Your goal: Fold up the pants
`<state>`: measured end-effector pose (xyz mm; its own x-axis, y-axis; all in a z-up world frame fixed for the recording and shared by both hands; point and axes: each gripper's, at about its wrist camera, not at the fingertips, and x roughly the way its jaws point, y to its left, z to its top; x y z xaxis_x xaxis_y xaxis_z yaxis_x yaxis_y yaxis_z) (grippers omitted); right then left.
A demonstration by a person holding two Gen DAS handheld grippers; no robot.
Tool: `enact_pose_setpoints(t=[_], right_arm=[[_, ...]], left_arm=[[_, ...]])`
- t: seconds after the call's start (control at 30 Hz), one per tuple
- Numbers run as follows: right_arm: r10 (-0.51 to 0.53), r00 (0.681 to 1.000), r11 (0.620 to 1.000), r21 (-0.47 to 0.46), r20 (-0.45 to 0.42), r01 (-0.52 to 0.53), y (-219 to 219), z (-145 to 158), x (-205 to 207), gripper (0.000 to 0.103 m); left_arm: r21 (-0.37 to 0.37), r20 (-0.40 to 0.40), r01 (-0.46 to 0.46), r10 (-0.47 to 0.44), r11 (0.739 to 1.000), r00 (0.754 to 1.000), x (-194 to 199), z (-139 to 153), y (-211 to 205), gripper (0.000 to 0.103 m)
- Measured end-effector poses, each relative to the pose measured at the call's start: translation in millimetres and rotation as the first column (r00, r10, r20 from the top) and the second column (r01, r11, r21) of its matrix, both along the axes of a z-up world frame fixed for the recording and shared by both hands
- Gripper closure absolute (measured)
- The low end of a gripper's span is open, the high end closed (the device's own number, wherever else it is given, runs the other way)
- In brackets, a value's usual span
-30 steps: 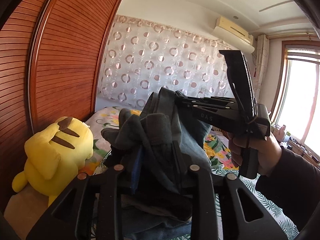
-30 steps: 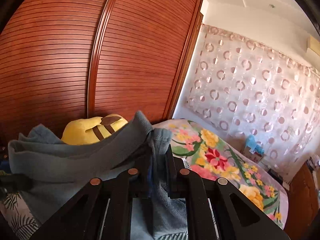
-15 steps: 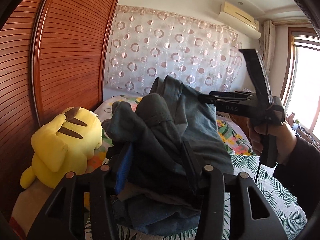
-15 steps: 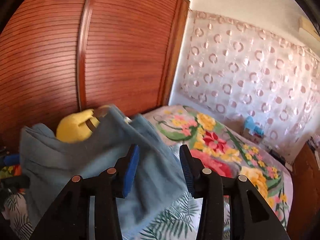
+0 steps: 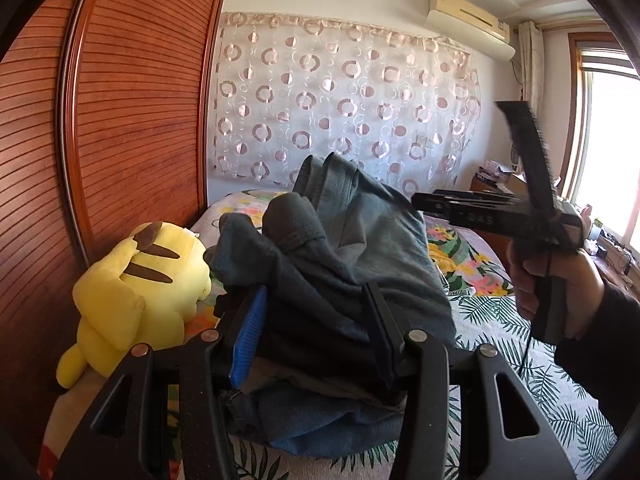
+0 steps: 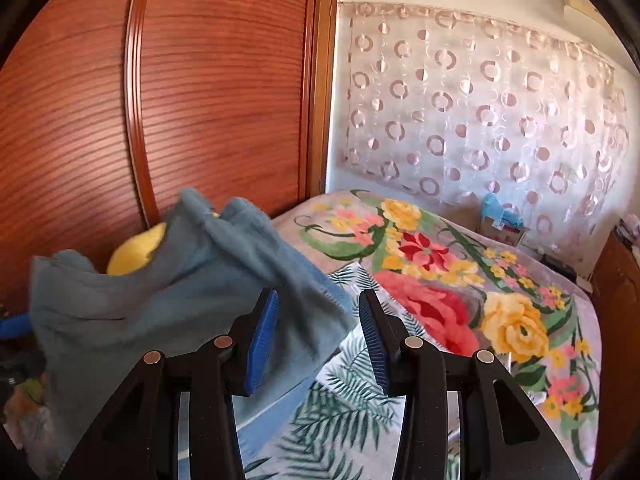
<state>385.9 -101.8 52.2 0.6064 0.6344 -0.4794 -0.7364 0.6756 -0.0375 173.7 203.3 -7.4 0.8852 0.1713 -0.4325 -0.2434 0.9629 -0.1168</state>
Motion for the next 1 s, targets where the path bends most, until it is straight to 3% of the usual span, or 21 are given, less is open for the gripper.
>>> enact_pose_setpoints(t=[0.1, 0.17, 0.27, 0.37, 0.4, 0.63, 1.0], right_arm=[[0.004, 1.0, 1.0, 0.026, -0.008, -0.004, -15.8, -0.4, -21.4, 0.059], [0.006, 1.0, 0.999, 0.046, -0.02, -0.005, -24.6, -0.1, -36.4, 0.059], [0.003, 1.0, 0.998, 0.06, -0.03, -0.001, -39.5, -3.5, -56.8, 0.059], [-0.001, 1.0, 0.998, 0.064, -0.024, 0.003, -52.7, -3.3, -75.1, 0.059], [-0.004, 1.0, 0.998, 0.067, -0.022, 0.005, -57.4, -3.0, -80.4, 0.059], [-0.031, 0.999, 0.995, 0.091, -0.02, 0.033, -86.4, -2.1, -125.8, 0.059], [-0.101, 0.994, 0.99, 0.1, -0.034, 0.104, -125.2, -8.2, -180.0, 0.059]], left_arm=[[0.013, -0.013, 0.009, -0.009, 1.0, 1.0, -4.2, 2.4, -4.0, 0.053], [0.027, -0.022, 0.021, -0.021, 0.999, 1.0, -7.8, 2.5, -8.4, 0.047], [0.028, -0.032, 0.047, -0.046, 0.999, 0.998, -14.3, 1.6, -13.9, 0.024], [0.028, -0.043, 0.07, -0.069, 0.997, 0.997, -19.9, 1.9, -18.9, 0.019], [0.031, -0.049, 0.076, -0.074, 0.997, 0.996, -21.6, 1.8, -21.2, 0.013], [0.069, -0.092, 0.112, -0.105, 0.991, 0.99, -30.8, -3.0, -41.0, 0.013], [0.04, -0.098, 0.198, -0.194, 0.979, 0.976, -52.1, -6.2, -75.1, 0.013]])
